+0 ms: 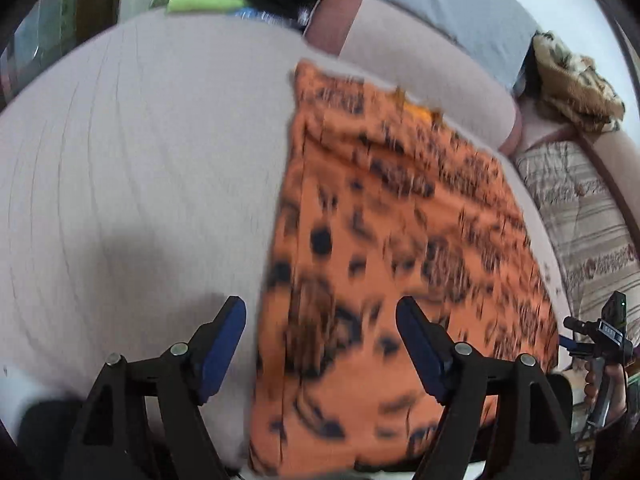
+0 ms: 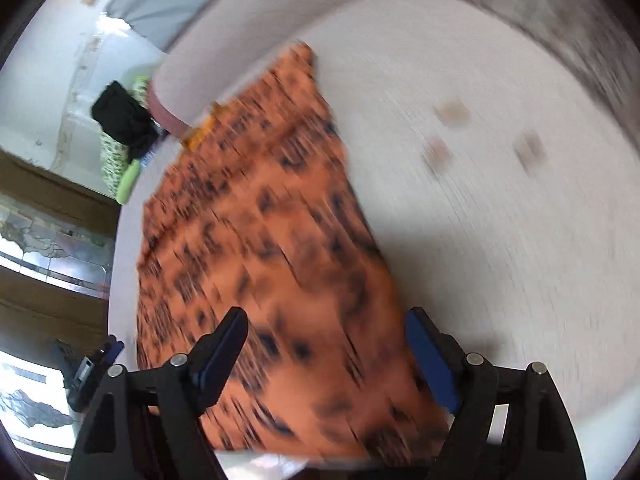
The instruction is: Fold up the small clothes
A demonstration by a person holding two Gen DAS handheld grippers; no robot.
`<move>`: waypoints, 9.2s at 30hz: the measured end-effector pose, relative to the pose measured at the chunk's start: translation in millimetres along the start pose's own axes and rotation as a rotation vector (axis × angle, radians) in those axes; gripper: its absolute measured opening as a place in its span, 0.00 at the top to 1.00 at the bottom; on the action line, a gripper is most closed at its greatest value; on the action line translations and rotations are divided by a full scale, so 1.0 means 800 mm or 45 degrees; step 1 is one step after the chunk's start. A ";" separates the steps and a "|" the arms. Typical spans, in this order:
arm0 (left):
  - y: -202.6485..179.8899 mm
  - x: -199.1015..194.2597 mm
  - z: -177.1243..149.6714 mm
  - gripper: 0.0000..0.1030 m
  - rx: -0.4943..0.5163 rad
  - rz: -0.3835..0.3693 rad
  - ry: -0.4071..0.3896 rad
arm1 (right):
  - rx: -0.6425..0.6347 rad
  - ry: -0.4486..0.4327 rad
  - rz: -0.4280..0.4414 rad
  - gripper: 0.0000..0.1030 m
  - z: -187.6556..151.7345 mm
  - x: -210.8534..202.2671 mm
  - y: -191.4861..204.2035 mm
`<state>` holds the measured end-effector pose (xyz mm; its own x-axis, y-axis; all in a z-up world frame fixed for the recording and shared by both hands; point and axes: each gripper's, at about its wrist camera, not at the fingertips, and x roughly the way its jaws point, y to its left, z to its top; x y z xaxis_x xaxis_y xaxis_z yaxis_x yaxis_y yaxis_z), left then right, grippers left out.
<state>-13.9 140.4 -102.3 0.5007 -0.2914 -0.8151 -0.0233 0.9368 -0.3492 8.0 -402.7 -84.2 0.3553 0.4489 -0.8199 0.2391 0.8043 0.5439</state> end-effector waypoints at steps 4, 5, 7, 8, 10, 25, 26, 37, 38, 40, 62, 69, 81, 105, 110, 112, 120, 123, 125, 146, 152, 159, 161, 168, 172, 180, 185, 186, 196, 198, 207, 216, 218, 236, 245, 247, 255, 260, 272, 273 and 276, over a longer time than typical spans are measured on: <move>-0.012 0.004 -0.029 0.24 0.055 0.036 0.014 | -0.004 -0.018 0.049 0.19 -0.024 -0.004 -0.013; -0.015 0.004 -0.031 0.24 0.065 0.026 0.015 | 0.009 -0.025 0.070 0.19 -0.025 -0.004 -0.015; -0.017 0.008 -0.035 0.24 0.069 0.035 0.004 | -0.016 -0.027 0.075 0.20 -0.028 -0.003 -0.013; -0.016 0.011 -0.037 0.26 0.050 0.057 0.016 | -0.027 -0.024 0.062 0.22 -0.031 -0.001 -0.011; -0.015 0.007 -0.042 0.26 0.017 0.071 0.007 | -0.025 -0.025 0.027 0.28 -0.034 0.002 -0.010; -0.025 0.010 -0.054 0.47 0.069 0.097 0.068 | -0.035 -0.029 0.063 0.24 -0.053 0.003 -0.002; -0.029 0.012 -0.055 0.68 0.091 0.135 0.070 | -0.051 -0.024 0.049 0.29 -0.054 0.006 0.000; -0.010 0.000 -0.043 0.90 -0.022 0.099 0.106 | -0.007 -0.124 0.110 0.86 -0.041 -0.037 0.004; -0.003 0.014 -0.050 0.89 -0.051 0.110 0.149 | 0.042 -0.109 0.097 0.83 -0.041 -0.028 -0.006; -0.005 0.008 -0.053 0.86 -0.029 0.101 0.107 | 0.139 -0.050 0.108 0.67 -0.045 -0.009 -0.024; -0.012 -0.013 0.009 0.94 0.024 -0.056 0.094 | 0.152 0.005 0.231 0.90 -0.043 0.001 -0.018; -0.038 -0.056 0.171 0.94 0.018 -0.311 -0.183 | 0.098 -0.221 0.592 0.90 0.098 -0.041 0.060; 0.004 0.199 0.336 0.30 -0.094 0.175 -0.062 | 0.194 -0.218 0.260 0.20 0.301 0.155 0.081; -0.015 0.134 0.195 0.15 -0.447 0.035 -0.186 | 0.565 -0.394 0.300 0.19 0.147 0.127 0.044; 0.002 0.146 0.222 0.83 -0.467 0.043 -0.120 | 0.640 -0.403 0.295 0.86 0.166 0.152 0.038; 0.003 0.134 0.230 0.84 -0.435 0.024 -0.137 | 0.603 -0.383 0.282 0.87 0.171 0.153 0.043; -0.031 0.001 0.224 0.87 -0.268 -0.028 -0.382 | 0.316 -0.454 0.325 0.91 0.165 0.068 0.124; -0.015 -0.043 0.169 0.86 -0.245 -0.036 -0.359 | 0.253 -0.452 0.358 0.91 0.128 0.032 0.134; 0.002 -0.045 0.126 0.84 -0.227 -0.004 -0.305 | 0.221 -0.436 0.353 0.91 0.086 0.014 0.131; -0.022 0.008 0.089 0.40 0.069 0.074 -0.236 | -0.207 -0.354 -0.086 0.36 0.108 0.034 0.128; -0.039 0.039 0.087 0.40 0.114 0.077 -0.180 | -0.359 -0.161 -0.299 0.86 0.170 0.121 0.144; -0.068 0.055 0.097 0.27 0.212 0.041 -0.243 | -0.426 -0.329 -0.434 0.94 0.177 0.088 0.154; -0.078 0.097 0.094 0.25 0.290 0.140 -0.133 | -0.377 -0.237 -0.364 0.91 0.184 0.115 0.137; -0.081 0.076 0.092 0.24 0.271 0.140 -0.167 | -0.268 -0.329 -0.379 0.39 0.171 0.081 0.134; -0.073 0.037 0.087 0.24 0.214 0.141 -0.254 | -0.333 -0.432 -0.239 0.37 0.142 0.027 0.174; -0.044 0.065 0.079 0.22 0.188 0.245 -0.099 | -0.173 -0.065 -0.100 0.29 0.098 0.117 0.137; -0.046 0.025 0.088 0.22 0.145 0.172 -0.208 | -0.244 -0.215 -0.053 0.29 0.091 0.065 0.163; -0.045 0.026 0.088 0.22 0.141 0.170 -0.209 | -0.300 -0.231 -0.031 0.29 0.088 0.055 0.176; -0.036 0.043 0.109 0.22 0.122 0.224 -0.140 | -0.369 -0.134 -0.265 0.17 0.085 0.115 0.171; -0.033 0.041 0.127 0.22 0.109 0.222 -0.155 | -0.371 -0.172 -0.243 0.17 0.084 0.105 0.181; -0.002 0.153 0.234 0.22 0.020 0.241 0.050 | -0.319 -0.120 -0.204 0.16 0.114 0.133 0.165; 0.013 0.166 0.255 0.18 0.037 0.299 0.002 | -0.295 -0.213 -0.077 0.16 0.147 0.091 0.169; 0.010 0.158 0.255 0.18 0.032 0.304 -0.008 | -0.253 -0.175 0.029 0.16 0.172 0.101 0.167; -0.101 0.027 0.081 0.17 0.307 0.192 -0.229 | 0.219 -0.325 0.120 0.16 -0.014 -0.026 0.064; -0.125 0.061 0.060 0.18 0.345 0.209 -0.157 | 0.629 -0.267 0.434 0.15 -0.047 0.028 0.023; -0.123 0.058 0.057 0.18 0.327 0.221 -0.156 | 0.747 -0.296 0.500 0.18 -0.041 0.047 0.013; -0.126 0.067 0.053 0.18 0.381 0.273 -0.136 | 0.476 -0.457 0.297 0.90 -0.029 0.010 0.046; -0.129 0.071 0.058 0.18 0.378 0.273 -0.144 | 0.544 -0.282 0.287 0.71 -0.040 0.034 0.010; -0.129 0.101 0.052 0.14 0.467 0.303 -0.153 | -0.012 -0.305 0.142 0.20 0.114 0.014 0.077; -0.128 0.102 0.052 0.13 0.467 0.299 -0.152 | -0.043 -0.252 0.082 0.21 0.141 0.040 0.078; -0.128 0.104 0.051 0.10 0.482 0.292 -0.157 | -0.076 -0.094 0.017 0.30 0.186 0.101 0.079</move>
<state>65.0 28.1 -115.3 0.6194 -0.0645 -0.7825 0.1610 0.9859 0.0461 186.5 -373.2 -89.8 0.4240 0.4318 -0.7961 0.1806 0.8210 0.5416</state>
